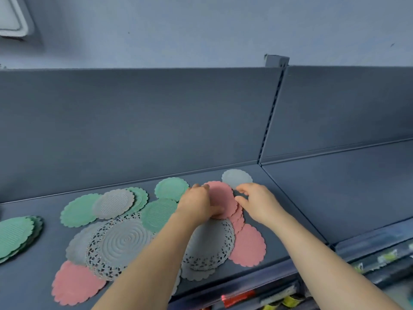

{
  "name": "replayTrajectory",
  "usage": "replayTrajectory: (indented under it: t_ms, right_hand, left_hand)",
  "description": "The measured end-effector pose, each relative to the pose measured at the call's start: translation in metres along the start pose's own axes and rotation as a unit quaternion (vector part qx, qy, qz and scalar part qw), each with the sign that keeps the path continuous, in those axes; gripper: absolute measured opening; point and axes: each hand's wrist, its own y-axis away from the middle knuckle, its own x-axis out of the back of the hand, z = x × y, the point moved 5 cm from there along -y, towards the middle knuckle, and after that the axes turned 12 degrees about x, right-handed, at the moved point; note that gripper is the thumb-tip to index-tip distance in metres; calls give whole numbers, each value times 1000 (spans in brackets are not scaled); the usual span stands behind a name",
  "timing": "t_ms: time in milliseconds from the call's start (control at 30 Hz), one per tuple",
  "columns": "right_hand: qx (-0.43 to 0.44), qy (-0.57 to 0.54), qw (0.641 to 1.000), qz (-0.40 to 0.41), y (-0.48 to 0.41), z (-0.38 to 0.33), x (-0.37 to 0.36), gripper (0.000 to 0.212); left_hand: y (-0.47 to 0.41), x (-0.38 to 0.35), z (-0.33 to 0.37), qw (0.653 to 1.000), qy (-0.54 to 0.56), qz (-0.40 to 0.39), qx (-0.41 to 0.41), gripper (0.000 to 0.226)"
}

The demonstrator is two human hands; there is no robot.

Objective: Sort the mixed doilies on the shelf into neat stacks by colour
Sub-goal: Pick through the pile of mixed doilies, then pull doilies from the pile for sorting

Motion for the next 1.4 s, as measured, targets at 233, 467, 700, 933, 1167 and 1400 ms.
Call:
replayTrajectory:
  t_ms: [233, 467, 700, 933, 1167, 1400]
  right_hand:
    - [20, 8, 999, -41, -28, 20, -3, 31]
    - [41, 17, 990, -135, -54, 7, -22, 46]
    - [24, 76, 989, -127, -70, -1, -18, 59]
    - [98, -47, 994, -2, -63, -41, 2, 17]
    - [196, -191, 961, 31, -56, -115, -2, 14]
    - [244, -266, 932, -27, -32, -215, -43, 14]
  left_hand:
    - [-10, 4, -9, 985, 149, 4, 89, 56]
    - [11, 26, -33, 960, 213, 127, 128, 40]
    - [27, 20, -47, 957, 217, 125, 144, 46]
    - [56, 47, -67, 940, 233, 208, 139, 35]
    - [114, 76, -126, 897, 271, 300, 177, 24]
    - [189, 90, -217, 853, 302, 353, 238, 20]
